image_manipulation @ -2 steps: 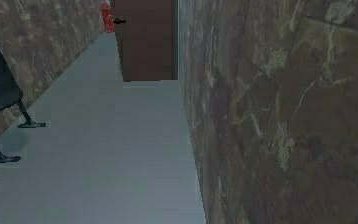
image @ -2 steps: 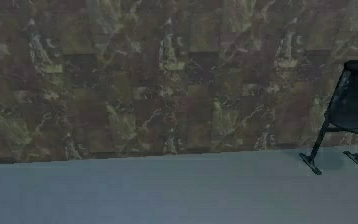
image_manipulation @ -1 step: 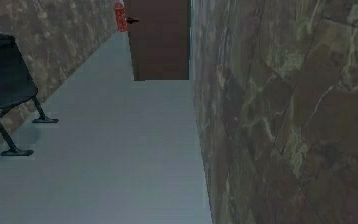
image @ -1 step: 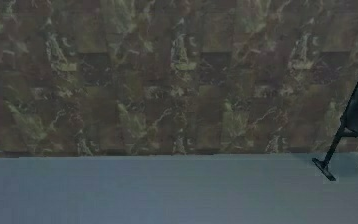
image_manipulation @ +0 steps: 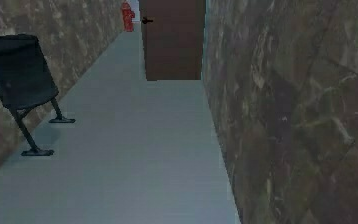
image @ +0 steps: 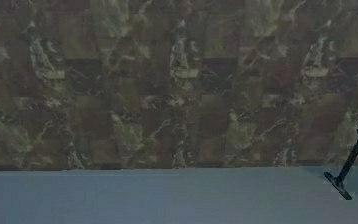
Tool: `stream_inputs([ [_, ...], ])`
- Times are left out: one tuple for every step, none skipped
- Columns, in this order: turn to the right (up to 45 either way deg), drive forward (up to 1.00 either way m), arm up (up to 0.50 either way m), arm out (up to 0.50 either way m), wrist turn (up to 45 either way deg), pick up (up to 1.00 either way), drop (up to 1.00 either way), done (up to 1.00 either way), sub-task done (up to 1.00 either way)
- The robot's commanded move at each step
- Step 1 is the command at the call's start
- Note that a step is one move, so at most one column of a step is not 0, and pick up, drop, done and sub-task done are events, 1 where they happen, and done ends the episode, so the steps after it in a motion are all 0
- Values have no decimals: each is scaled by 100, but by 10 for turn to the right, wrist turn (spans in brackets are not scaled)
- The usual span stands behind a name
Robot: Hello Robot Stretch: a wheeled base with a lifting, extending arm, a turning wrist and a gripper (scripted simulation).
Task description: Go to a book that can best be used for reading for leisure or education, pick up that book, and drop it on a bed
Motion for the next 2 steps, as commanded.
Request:
stream_inputs([
  [-450, 0, 0, 0, 0, 0, 0, 0, 0],
  [-450, 0, 0, 0, 0, 0, 0, 0, 0],
])
